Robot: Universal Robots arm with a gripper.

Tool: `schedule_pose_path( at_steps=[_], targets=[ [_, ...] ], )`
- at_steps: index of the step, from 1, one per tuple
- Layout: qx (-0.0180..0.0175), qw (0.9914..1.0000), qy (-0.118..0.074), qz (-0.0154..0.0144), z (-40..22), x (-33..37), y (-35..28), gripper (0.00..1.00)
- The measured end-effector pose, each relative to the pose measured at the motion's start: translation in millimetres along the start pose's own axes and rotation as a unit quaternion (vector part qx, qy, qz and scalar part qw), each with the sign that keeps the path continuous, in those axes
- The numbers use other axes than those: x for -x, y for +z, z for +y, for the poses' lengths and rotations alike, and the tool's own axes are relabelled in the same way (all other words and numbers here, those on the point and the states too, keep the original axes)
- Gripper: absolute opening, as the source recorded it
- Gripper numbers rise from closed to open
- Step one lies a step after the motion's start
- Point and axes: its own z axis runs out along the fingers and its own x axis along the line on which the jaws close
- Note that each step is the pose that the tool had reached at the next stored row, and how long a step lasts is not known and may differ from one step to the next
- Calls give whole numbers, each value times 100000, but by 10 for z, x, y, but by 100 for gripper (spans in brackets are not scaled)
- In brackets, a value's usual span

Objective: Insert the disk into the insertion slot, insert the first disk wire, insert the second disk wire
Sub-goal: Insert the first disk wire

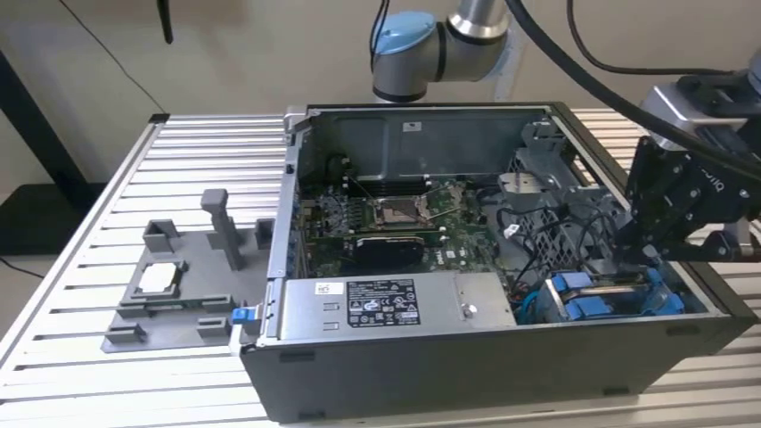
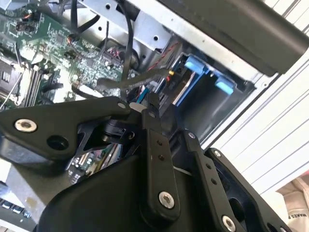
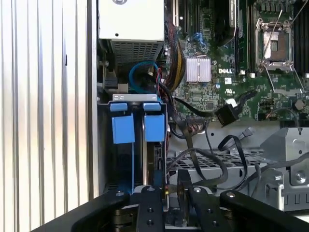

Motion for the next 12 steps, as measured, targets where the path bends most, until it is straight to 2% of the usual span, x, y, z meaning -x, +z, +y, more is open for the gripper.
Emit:
schedule_pose_path(
  at_steps=[9,12],
  targets=[
    [-201,100000,-11,-1,256,40,-11,27],
    [-328,99999,-21,64,308,64,-54,27]
  ],
)
